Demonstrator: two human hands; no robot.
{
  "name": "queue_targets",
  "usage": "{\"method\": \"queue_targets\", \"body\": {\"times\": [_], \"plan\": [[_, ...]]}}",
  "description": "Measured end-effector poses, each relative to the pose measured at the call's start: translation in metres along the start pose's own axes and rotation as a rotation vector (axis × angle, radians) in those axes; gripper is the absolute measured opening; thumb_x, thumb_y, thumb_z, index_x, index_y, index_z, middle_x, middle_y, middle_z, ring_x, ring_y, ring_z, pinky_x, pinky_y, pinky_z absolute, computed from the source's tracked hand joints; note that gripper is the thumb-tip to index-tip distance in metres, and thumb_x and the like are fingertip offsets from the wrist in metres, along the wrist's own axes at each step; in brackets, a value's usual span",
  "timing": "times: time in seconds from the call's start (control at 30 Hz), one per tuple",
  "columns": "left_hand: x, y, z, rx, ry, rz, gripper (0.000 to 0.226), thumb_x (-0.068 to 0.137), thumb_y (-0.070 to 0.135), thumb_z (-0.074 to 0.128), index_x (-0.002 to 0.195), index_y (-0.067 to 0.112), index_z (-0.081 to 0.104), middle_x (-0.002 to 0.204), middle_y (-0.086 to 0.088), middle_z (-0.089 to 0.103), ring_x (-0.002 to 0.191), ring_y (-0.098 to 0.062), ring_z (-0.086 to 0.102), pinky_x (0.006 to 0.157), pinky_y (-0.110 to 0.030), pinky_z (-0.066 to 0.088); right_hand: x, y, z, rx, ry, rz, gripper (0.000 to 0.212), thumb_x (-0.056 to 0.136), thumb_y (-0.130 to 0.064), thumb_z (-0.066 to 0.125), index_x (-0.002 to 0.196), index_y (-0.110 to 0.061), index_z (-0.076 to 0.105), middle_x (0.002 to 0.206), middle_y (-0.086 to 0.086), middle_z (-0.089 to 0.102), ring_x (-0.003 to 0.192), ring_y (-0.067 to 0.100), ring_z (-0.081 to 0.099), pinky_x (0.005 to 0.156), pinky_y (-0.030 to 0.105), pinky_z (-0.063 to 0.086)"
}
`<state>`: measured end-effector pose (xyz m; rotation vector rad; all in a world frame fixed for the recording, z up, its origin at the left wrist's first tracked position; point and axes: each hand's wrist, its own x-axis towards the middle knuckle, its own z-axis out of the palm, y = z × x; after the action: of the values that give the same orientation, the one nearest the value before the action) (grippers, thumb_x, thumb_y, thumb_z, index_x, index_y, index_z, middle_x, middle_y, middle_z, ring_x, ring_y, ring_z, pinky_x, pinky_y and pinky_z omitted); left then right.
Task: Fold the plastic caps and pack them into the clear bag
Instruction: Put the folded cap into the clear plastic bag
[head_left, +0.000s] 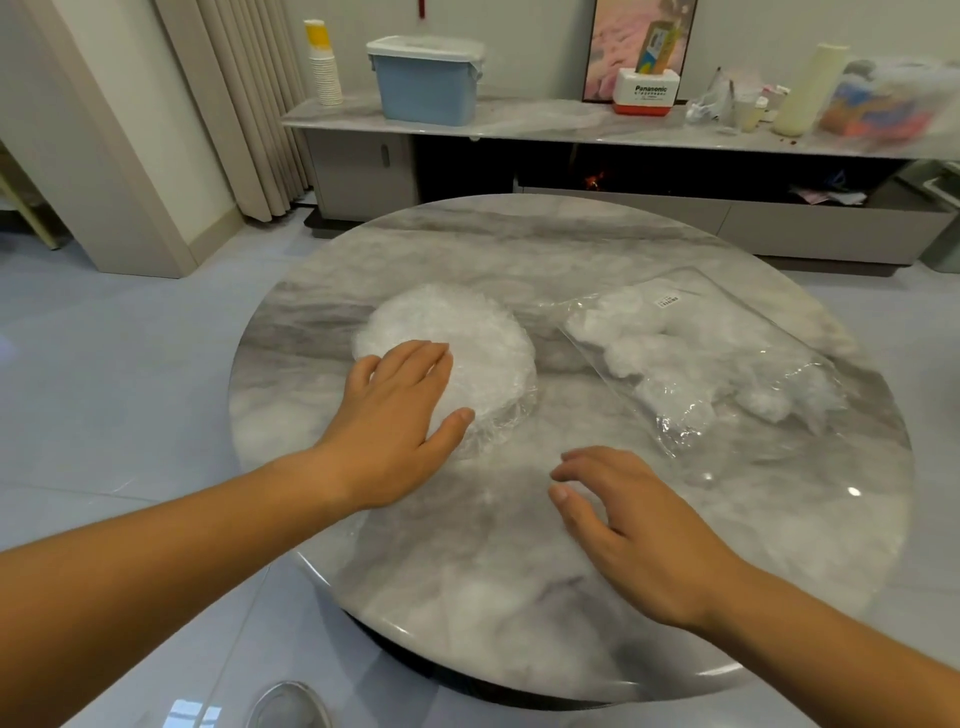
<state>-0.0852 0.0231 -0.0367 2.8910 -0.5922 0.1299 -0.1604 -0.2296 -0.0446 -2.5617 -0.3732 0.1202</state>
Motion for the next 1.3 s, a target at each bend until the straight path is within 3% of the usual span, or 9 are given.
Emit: {"method": "queue_targets", "body": {"times": [0.17, 0.37, 0.47, 0.57, 0.73, 0.87, 0.97, 1.17, 1.3], "plan": [[-0.053, 0.029, -0.003, 0.054, -0.028, 0.286, 0.069, 0.101, 0.057, 0.028, 0.149, 0.010, 0.045, 0.155, -0.007, 0.043, 0.143, -0.023, 0.038, 0.115, -0.032, 0.018, -0.010, 0.005, -0.011, -0.074, 0.138, -0.253, 0.047, 0.100, -0.061, 0.035, 0.124, -0.036, 0.067, 0.160, -0.014, 0.030, 0.149, 0.006, 0.022, 0.114, 0.028, 0.026], [-0.090, 0.036, 0.025, -0.014, -0.291, 0.426, 0.066, 0.102, 0.056, 0.030, 0.155, 0.018, 0.034, 0.161, 0.001, 0.033, 0.144, -0.014, 0.036, 0.119, -0.027, 0.013, -0.033, 0.031, 0.006, -0.216, -0.265, -0.361, 0.066, 0.099, -0.073, 0.015, 0.137, -0.042, 0.058, 0.166, -0.017, 0.017, 0.154, 0.002, 0.002, 0.124, 0.034, 0.016], [-0.087, 0.033, 0.030, -0.119, -0.393, 0.434, 0.067, 0.103, 0.056, 0.028, 0.160, 0.024, 0.017, 0.167, 0.009, 0.011, 0.151, -0.007, 0.013, 0.119, -0.017, 0.000, -0.038, 0.040, 0.014, -0.224, -0.306, -0.351, 0.068, 0.101, -0.069, 0.013, 0.140, -0.036, 0.057, 0.161, -0.013, 0.033, 0.151, 0.005, 0.020, 0.121, 0.035, 0.023], [-0.082, 0.030, 0.033, -0.221, -0.356, 0.450, 0.063, 0.101, 0.055, 0.034, 0.156, 0.026, 0.033, 0.162, 0.012, 0.028, 0.144, -0.004, 0.030, 0.120, -0.022, 0.022, -0.040, 0.042, 0.016, -0.202, -0.266, -0.348, 0.062, 0.104, -0.062, 0.020, 0.142, -0.030, 0.057, 0.148, -0.015, 0.052, 0.140, 0.003, 0.039, 0.116, 0.033, 0.033], [-0.057, 0.032, 0.035, -0.725, -0.212, 0.055, 0.033, 0.087, 0.029, 0.077, 0.119, 0.033, 0.069, 0.109, 0.022, 0.067, 0.103, 0.001, 0.063, 0.093, -0.017, 0.049, -0.033, 0.034, 0.010, 0.177, -0.140, -0.131, 0.047, 0.095, -0.062, 0.041, 0.123, -0.037, 0.069, 0.114, -0.028, 0.066, 0.115, -0.005, 0.056, 0.100, 0.018, 0.043], [-0.035, 0.032, 0.042, -0.751, -0.182, -0.175, 0.030, 0.079, 0.031, 0.084, 0.103, 0.035, 0.068, 0.100, 0.015, 0.069, 0.087, 0.002, 0.063, 0.079, -0.013, 0.050, -0.015, 0.031, 0.006, 0.342, -0.150, 0.028, 0.046, 0.098, -0.064, 0.039, 0.111, -0.036, 0.073, 0.111, -0.025, 0.069, 0.111, -0.007, 0.059, 0.096, 0.016, 0.043], [-0.025, 0.029, 0.046, -0.705, -0.146, -0.232, 0.030, 0.079, 0.029, 0.084, 0.102, 0.031, 0.065, 0.099, 0.014, 0.065, 0.085, -0.004, 0.064, 0.073, -0.010, 0.048, -0.002, 0.040, 0.012, 0.144, -0.145, -0.054, 0.057, 0.099, -0.063, 0.032, 0.110, -0.026, 0.073, 0.114, -0.019, 0.063, 0.113, -0.001, 0.053, 0.101, 0.025, 0.043], [-0.015, 0.027, 0.051, -0.405, -0.048, -0.233, 0.051, 0.076, 0.046, 0.082, 0.118, 0.033, 0.057, 0.115, 0.012, 0.041, 0.108, -0.009, 0.044, 0.097, -0.024, 0.037, 0.004, 0.049, 0.019, -0.145, -0.140, -0.166, 0.056, 0.096, -0.063, 0.025, 0.117, -0.039, 0.070, 0.127, -0.014, 0.041, 0.112, 0.004, 0.035, 0.101, 0.028, 0.032], [-0.012, 0.027, 0.051, -0.345, -0.150, -0.328, 0.071, 0.074, 0.057, 0.080, 0.131, 0.031, 0.048, 0.126, 0.007, 0.037, 0.125, -0.016, 0.039, 0.108, -0.031, 0.031, 0.016, 0.045, 0.019, 0.085, -0.039, -0.004, 0.050, 0.093, -0.065, 0.037, 0.116, -0.037, 0.071, 0.137, -0.012, 0.043, 0.130, 0.007, 0.033, 0.111, 0.030, 0.027]]}}
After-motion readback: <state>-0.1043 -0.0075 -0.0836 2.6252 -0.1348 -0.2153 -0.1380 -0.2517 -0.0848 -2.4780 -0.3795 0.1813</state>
